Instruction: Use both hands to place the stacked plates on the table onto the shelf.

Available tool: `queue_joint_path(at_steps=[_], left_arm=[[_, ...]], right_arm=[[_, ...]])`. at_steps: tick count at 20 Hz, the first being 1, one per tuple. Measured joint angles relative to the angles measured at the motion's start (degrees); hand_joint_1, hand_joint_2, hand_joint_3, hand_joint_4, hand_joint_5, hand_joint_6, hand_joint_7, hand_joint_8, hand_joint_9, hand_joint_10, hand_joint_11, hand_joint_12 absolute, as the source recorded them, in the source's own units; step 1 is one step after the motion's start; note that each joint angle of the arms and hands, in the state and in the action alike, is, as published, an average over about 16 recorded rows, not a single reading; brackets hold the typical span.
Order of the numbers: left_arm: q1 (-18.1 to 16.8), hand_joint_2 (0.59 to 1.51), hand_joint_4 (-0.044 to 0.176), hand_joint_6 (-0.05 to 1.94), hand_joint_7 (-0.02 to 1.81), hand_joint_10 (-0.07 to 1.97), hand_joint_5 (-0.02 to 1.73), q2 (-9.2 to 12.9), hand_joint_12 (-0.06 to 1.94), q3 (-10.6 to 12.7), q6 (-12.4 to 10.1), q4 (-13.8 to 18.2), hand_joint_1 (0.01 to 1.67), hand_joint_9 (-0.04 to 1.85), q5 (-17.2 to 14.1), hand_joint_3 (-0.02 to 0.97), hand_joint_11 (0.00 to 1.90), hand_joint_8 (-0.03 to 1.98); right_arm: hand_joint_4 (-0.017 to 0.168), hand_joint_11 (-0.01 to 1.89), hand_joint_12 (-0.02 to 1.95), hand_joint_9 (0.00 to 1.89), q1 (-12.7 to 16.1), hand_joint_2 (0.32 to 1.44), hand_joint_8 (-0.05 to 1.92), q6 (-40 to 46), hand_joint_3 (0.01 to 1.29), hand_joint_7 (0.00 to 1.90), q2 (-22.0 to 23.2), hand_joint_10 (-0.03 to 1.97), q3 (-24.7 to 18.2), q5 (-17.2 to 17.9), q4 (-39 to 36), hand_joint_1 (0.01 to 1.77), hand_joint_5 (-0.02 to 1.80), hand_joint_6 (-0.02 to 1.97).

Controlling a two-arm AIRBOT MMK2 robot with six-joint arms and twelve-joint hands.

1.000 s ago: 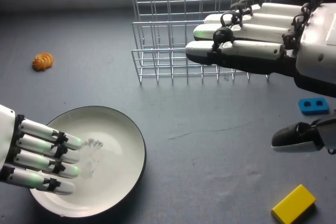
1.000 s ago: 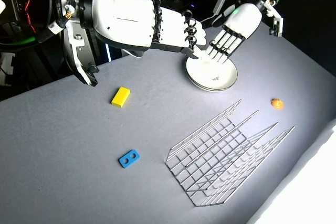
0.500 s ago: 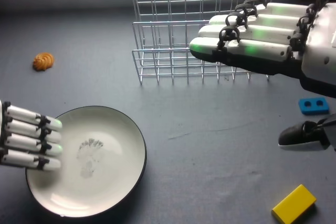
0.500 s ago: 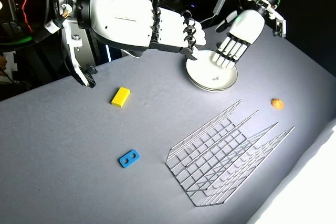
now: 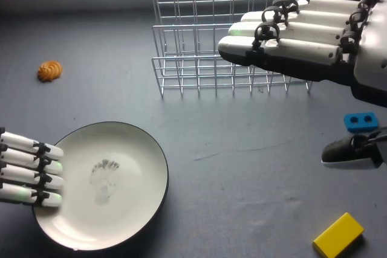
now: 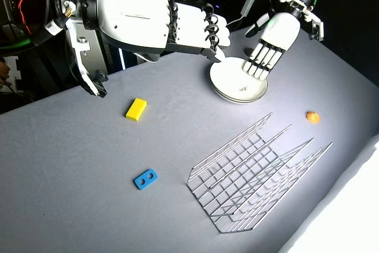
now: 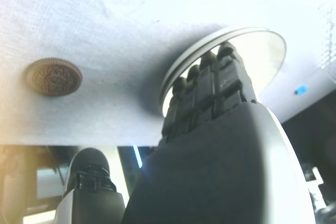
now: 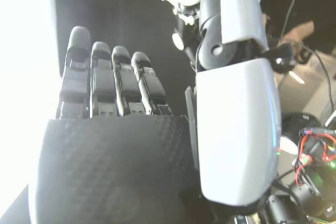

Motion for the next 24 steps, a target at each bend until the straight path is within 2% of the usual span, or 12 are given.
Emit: queue_joint_path(at_steps=[7,13,19,24], left_arm=[[1.69,1.074,-0.011,-0.02,0.01,0.01,0.00,0.13,0.00,-1.46,-0.16,-0.76,0.01,0.02,0.79,0.008,0.01,-0.01],[2.49,1.073,-0.013,-0.02,0.00,0.01,-0.01,0.39,0.02,-3.26,-0.51,-2.42,0.01,0.02,2.76,0.008,0.01,-0.01],[3.20,1.073,-0.012,-0.02,-0.01,0.01,-0.01,0.74,0.02,-6.09,-0.88,-5.37,0.01,0.02,5.78,0.008,0.01,-0.01],[3.54,1.072,-0.010,-0.02,-0.01,0.01,-0.01,0.86,0.02,-9.48,-1.01,-8.99,0.01,0.02,8.75,0.007,0.01,-0.01]], right_arm=[[-0.003,0.01,0.50,0.03,0.42,0.91,0.01,0.36,0.02,0.02,0.06,0.00,-0.30,0.35,-0.31,1.23,0.03,0.02],[-0.003,0.01,0.50,0.03,0.78,0.92,0.01,0.37,0.02,0.02,0.06,0.00,-0.57,0.25,-0.69,1.24,0.04,0.02],[-0.003,0.01,0.53,0.04,0.91,0.92,0.01,0.37,0.02,0.03,0.06,0.00,-0.69,0.28,-1.18,1.24,0.05,0.02],[-0.003,0.01,0.55,0.05,0.86,0.92,0.01,0.20,0.02,0.03,0.02,0.00,-0.69,0.23,-2.35,1.25,0.08,0.02]])
